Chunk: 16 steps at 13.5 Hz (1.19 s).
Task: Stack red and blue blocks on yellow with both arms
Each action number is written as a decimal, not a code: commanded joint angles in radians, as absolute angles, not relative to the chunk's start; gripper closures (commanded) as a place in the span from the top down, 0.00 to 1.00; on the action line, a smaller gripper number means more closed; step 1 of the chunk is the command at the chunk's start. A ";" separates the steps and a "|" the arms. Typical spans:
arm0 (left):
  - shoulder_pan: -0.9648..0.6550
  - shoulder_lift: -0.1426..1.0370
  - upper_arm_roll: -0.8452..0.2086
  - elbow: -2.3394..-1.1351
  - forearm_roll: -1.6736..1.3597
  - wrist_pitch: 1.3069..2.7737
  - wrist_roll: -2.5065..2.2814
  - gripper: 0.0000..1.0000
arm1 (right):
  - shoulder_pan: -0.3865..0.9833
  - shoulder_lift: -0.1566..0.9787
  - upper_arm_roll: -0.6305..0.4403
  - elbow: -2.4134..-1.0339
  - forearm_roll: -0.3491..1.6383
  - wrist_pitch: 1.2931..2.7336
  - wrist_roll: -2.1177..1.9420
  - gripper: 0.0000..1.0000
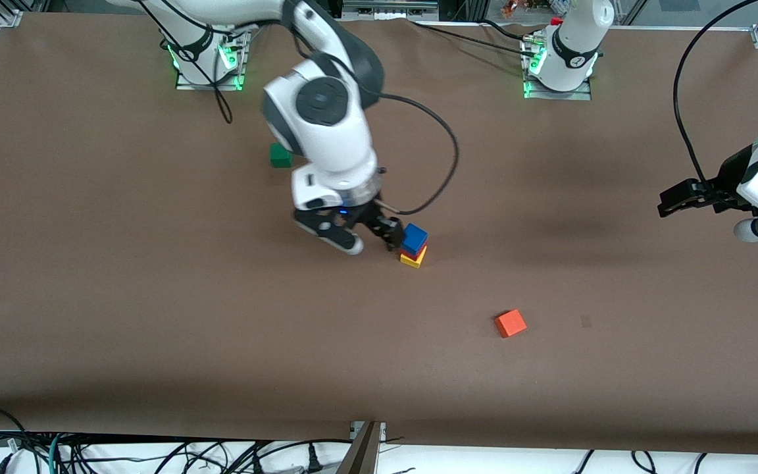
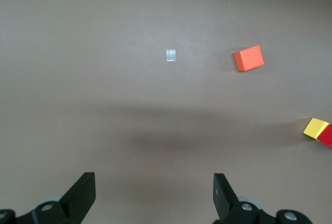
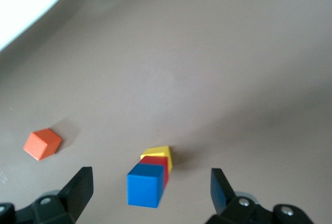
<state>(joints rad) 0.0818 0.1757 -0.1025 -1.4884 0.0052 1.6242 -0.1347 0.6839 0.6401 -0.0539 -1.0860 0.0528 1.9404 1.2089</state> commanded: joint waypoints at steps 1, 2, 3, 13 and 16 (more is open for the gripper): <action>0.087 0.190 -0.104 -1.460 -0.006 1.617 -0.123 1.00 | 0.585 0.534 -0.041 -1.117 0.123 1.792 1.021 1.00; 0.087 0.190 -0.104 -1.460 -0.006 1.617 -0.123 1.00 | 0.548 0.506 -0.046 -1.117 0.124 1.722 0.941 1.00; 0.087 0.190 -0.104 -1.460 -0.006 1.617 -0.124 1.00 | 0.513 0.473 -0.049 -1.117 0.129 1.645 0.867 1.00; 0.087 0.190 -0.104 -1.460 -0.008 1.617 -0.123 1.00 | 0.261 -0.100 -0.058 -1.657 0.032 1.525 0.243 1.00; 0.086 0.190 -0.104 -1.460 -0.008 1.617 -0.123 1.00 | 0.259 -0.092 -0.083 -1.646 0.006 1.528 0.120 1.00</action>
<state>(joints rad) 0.0818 0.1794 -0.1026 -1.4860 0.0052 1.6242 -0.1347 0.2608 -0.0859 -0.0646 -1.6211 0.0207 1.5010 0.1906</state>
